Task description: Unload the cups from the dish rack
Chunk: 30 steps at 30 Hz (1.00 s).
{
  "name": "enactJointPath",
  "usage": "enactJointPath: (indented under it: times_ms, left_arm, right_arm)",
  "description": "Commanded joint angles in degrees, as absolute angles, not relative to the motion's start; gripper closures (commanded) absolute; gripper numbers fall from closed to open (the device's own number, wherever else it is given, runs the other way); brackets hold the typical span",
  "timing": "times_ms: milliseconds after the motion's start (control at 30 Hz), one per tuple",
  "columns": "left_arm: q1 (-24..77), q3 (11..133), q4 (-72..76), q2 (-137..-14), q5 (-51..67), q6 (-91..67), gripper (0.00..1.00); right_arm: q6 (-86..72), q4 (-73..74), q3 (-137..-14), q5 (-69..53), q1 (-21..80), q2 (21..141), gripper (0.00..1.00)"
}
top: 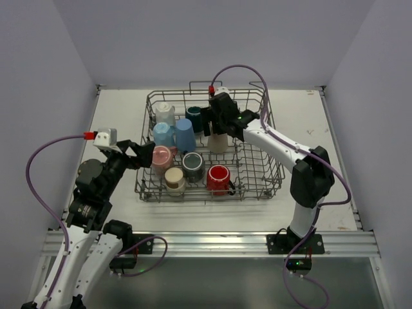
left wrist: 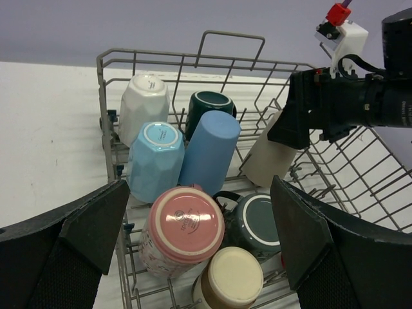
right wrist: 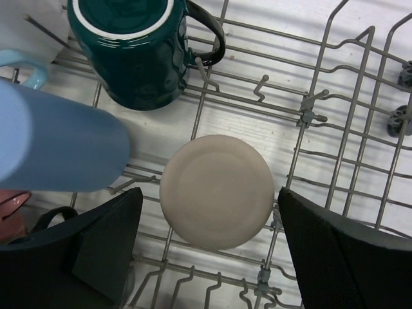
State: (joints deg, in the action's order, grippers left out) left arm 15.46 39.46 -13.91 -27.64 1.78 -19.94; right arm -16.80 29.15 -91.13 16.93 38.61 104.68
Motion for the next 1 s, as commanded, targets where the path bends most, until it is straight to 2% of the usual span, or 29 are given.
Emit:
enactJointPath:
  times_ms: [0,100,133,200,267,433,567,667,767,833,967]
  left_arm:
    - [15.8,39.0,-12.4,-27.5,2.5,-19.4,0.0]
    - [15.8,39.0,-12.4,-27.7,2.4,-19.4,0.0]
    - [15.8,39.0,-12.4,-27.9,2.5,-19.4,0.0]
    - [15.9,39.1,-12.4,-27.9,2.5,-19.5,0.0]
    - [16.0,39.2,-12.3,-28.2,2.5,-19.5,0.0]
    - [16.2,39.8,-10.2,-30.0,5.7,-21.0,0.0]
    - [16.2,45.3,-10.0,-33.9,12.0,-25.2,0.0]
    - [16.2,49.3,-9.1,-36.7,17.9,-29.2,0.0]
    - [16.2,51.8,-7.9,-38.8,22.8,-34.3,0.0]
    - [16.2,52.5,-7.0,-40.1,26.5,-38.6,0.0]
    - [16.2,51.3,-3.6,-40.6,31.4,-47.5,0.0]
  right_arm:
    - [-16.1,28.4,-94.8,20.8,38.8,106.9,0.13]
    - [-16.1,28.3,-95.4,21.7,38.8,108.0,0.18]
    - [-16.1,28.4,-95.6,21.7,38.8,108.1,0.29]
    - [-16.2,27.3,-95.5,22.2,38.8,107.3,0.42]
    - [-16.3,25.8,-93.8,22.7,38.8,105.3,0.59]
    - [-15.8,20.1,-89.5,22.1,38.8,93.4,0.63]
    - [-17.0,16.9,-86.8,19.3,38.8,84.8,0.64]
    - [-20.6,12.8,-84.1,15.3,38.3,80.0,0.69]
    - [-28.3,9.0,-79.7,6.3,36.7,75.2,0.69]
    - [-36.5,1.0,-73.3,-3.0,34.7,71.9,0.69]
    - [-49.5,-14.1,-63.4,-13.4,32.5,65.5,0.72]
